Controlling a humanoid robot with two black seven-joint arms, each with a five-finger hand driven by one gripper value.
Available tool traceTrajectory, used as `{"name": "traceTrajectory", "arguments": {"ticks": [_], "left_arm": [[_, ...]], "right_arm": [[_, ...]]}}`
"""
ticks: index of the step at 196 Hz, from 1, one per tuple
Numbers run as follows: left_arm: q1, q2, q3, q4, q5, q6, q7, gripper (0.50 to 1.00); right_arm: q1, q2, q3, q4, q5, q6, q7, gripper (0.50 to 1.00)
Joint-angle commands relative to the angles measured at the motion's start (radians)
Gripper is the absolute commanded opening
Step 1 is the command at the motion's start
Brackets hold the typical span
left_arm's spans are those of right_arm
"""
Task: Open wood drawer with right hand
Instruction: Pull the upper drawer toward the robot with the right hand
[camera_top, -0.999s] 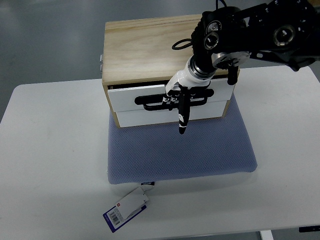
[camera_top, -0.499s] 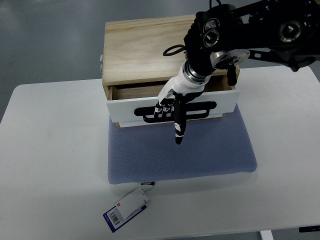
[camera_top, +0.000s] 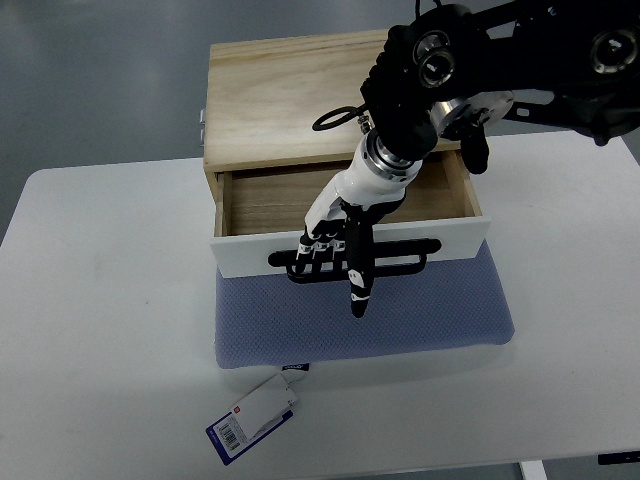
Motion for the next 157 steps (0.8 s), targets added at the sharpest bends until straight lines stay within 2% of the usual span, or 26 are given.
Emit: {"name": "traceTrajectory", "arguments": {"ticks": [1,157], "left_arm": [[0.000,0.000,0.000,0.000,0.000,0.000,0.000,1.000],[0.000,0.000,0.000,0.008,0.000,0.005,0.000,1.000]], "right_arm": [[0.000,-0.009,0.000,0.013,0.001,0.000,0.005,0.944],[0.051,-0.089,0.049,0.096,0.089,0.000,0.014,0.944]]}}
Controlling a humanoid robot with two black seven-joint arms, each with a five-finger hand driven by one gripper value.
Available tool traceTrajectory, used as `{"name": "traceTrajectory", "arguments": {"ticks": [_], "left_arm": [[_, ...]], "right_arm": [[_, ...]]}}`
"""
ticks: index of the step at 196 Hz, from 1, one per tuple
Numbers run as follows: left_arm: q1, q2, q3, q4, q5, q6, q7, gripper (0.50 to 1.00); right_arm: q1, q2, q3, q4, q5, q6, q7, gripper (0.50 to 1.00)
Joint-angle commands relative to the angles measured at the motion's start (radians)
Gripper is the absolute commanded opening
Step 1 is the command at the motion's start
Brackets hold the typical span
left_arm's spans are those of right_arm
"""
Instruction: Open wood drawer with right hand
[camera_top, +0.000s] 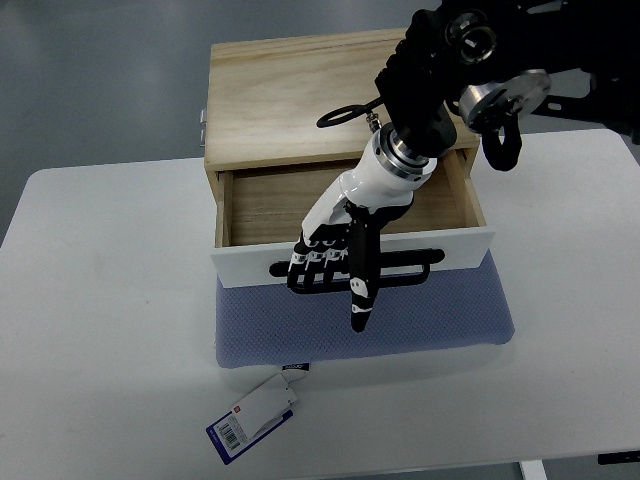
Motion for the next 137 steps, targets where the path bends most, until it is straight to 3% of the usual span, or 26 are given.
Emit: {"name": "traceTrajectory", "arguments": {"ticks": [1,38,67,85,137], "left_arm": [[0.000,0.000,0.000,0.007,0.000,0.000,0.000,1.000],[0.002,0.000,0.000,0.009,0.000,0.000,0.000,1.000],[0.002,0.000,0.002,0.009,0.000,-0.002,0.000,1.000],[0.000,0.000,0.003,0.007,0.000,-0.002,0.000,1.000],[0.000,0.000,0.003,0.001,0.000,-0.005,0.000,1.000]], "right_arm": [[0.007,-0.009,0.017,0.000,0.010,0.000,0.000,0.944],[0.015,-0.069,0.144,-0.066,0.028,0.000,0.001,0.944],[0.001,-0.115,0.287,-0.214,0.093,0.000,0.029,0.944],[-0.045,-0.129,0.393,-0.321,0.097,0.000,0.083,0.944],[-0.303,-0.178,0.761,-0.611,0.085,-0.202,0.241,0.944]]}}
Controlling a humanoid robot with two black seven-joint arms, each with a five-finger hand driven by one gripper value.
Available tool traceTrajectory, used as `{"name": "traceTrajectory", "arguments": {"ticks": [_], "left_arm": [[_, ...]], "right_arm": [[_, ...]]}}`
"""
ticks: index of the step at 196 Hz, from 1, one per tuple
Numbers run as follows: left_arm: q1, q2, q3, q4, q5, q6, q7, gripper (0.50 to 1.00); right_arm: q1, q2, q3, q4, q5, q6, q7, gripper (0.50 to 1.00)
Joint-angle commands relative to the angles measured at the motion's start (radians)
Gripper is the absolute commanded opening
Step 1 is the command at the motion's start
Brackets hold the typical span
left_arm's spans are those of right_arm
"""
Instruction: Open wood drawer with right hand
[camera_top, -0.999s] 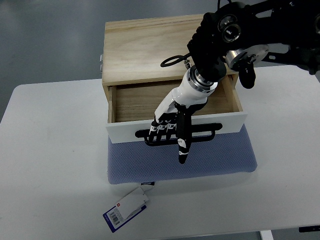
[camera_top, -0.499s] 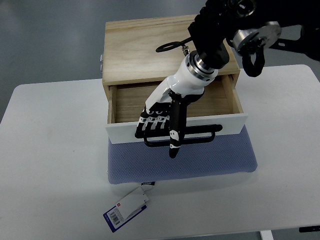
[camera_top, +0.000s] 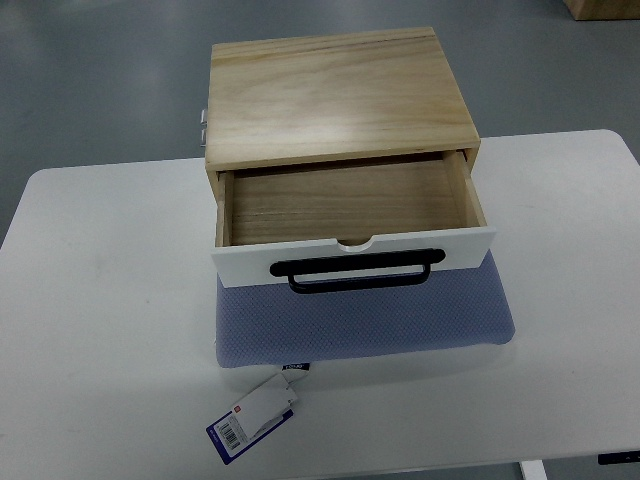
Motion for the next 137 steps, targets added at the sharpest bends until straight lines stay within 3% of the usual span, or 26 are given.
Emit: {"name": "traceTrajectory", "arguments": {"ticks": [1,35,58,94,137], "left_arm": [[0.000,0.000,0.000,-0.002,0.001,0.000,0.000,1.000],[0.000,0.000,0.000,-0.002,0.001,0.000,0.000,1.000],[0.000,0.000,0.000,-0.005,0.001,0.000,0.000,1.000],[0.000,0.000,0.002,-0.006,0.001,0.000,0.000,1.000],[0.000,0.000,0.000,-0.006,0.001,0.000,0.000,1.000]], "right_arm": [[-0.104,-0.003,0.141,-0.114,-0.001,-0.074,0.065,0.944],[-0.385,0.031,0.402,-0.206,0.005,-0.240,0.241,0.944],[-0.544,0.089,0.549,-0.264,0.009,-0.283,0.320,0.944],[-0.705,0.239,0.817,-0.451,0.012,-0.280,0.366,0.946],[-0.837,0.353,0.983,-0.490,0.012,-0.254,0.367,0.946]]}}
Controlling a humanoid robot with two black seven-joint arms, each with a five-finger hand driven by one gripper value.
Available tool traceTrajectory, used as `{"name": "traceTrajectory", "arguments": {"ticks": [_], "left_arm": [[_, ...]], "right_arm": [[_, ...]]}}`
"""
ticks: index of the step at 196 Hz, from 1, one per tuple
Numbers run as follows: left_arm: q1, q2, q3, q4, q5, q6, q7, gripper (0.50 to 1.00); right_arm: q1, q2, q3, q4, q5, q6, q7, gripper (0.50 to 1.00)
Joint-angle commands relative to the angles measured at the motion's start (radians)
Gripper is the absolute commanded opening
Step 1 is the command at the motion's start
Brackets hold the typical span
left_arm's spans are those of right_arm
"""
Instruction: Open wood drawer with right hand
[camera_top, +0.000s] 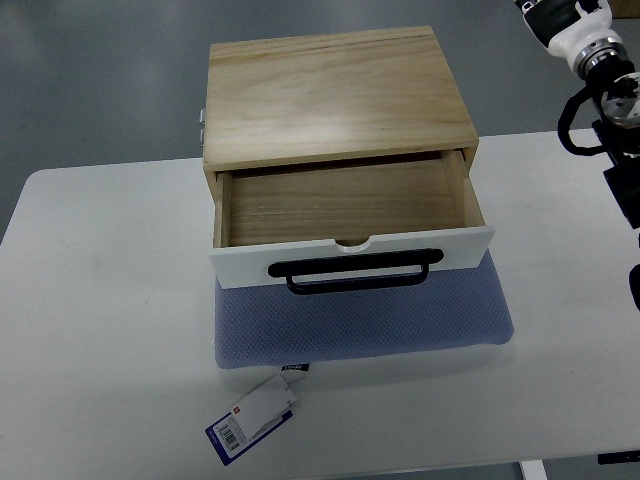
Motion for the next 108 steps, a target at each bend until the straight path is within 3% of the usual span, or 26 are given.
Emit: {"name": "traceTrajectory", "arguments": {"ticks": [1,55,108], "left_arm": [[0.000,0.000,-0.001,0.000,0.000,0.000,0.000,1.000],[0.000,0.000,-0.001,-0.003,0.000,-0.001,0.000,1.000],[0.000,0.000,-0.001,-0.003,0.000,-0.001,0.000,1.000]], "right_arm": [[-0.067,0.049,0.062,-0.007,0.000,0.018,0.000,0.946],[-0.136,0.087,0.150,-0.058,0.000,0.211,0.000,0.946],[-0.145,0.107,0.170,-0.075,-0.002,0.231,0.001,0.946]]}}
